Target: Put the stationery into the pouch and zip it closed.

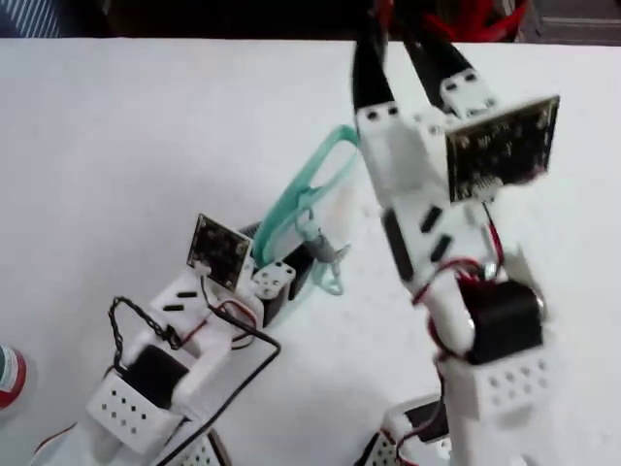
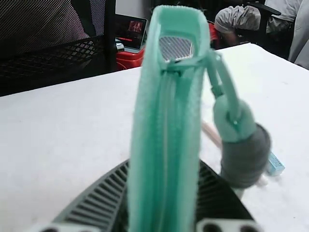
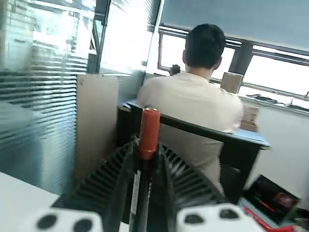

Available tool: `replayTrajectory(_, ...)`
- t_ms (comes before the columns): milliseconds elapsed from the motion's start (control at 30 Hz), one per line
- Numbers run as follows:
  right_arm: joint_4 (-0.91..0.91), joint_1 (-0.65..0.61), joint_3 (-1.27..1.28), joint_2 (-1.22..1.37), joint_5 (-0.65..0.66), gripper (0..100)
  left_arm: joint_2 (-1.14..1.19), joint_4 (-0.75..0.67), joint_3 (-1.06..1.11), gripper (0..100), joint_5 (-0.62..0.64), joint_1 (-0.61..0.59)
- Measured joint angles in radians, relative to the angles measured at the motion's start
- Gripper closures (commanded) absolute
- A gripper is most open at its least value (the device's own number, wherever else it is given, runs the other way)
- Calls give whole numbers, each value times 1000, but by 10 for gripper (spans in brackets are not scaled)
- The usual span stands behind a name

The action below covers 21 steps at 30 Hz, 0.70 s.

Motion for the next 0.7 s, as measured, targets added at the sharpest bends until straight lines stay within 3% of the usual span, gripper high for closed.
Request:
replayTrajectory(200, -127, -14, 5, 129, -23, 981, 0, 0, 0, 852, 0, 0)
replayTrajectory(500, 74, -29, 8, 124, -28, 981, 0, 0, 0, 850, 0, 0)
replayTrajectory(700, 109, -32, 8, -2, -28, 981, 0, 0, 0, 851, 0, 0)
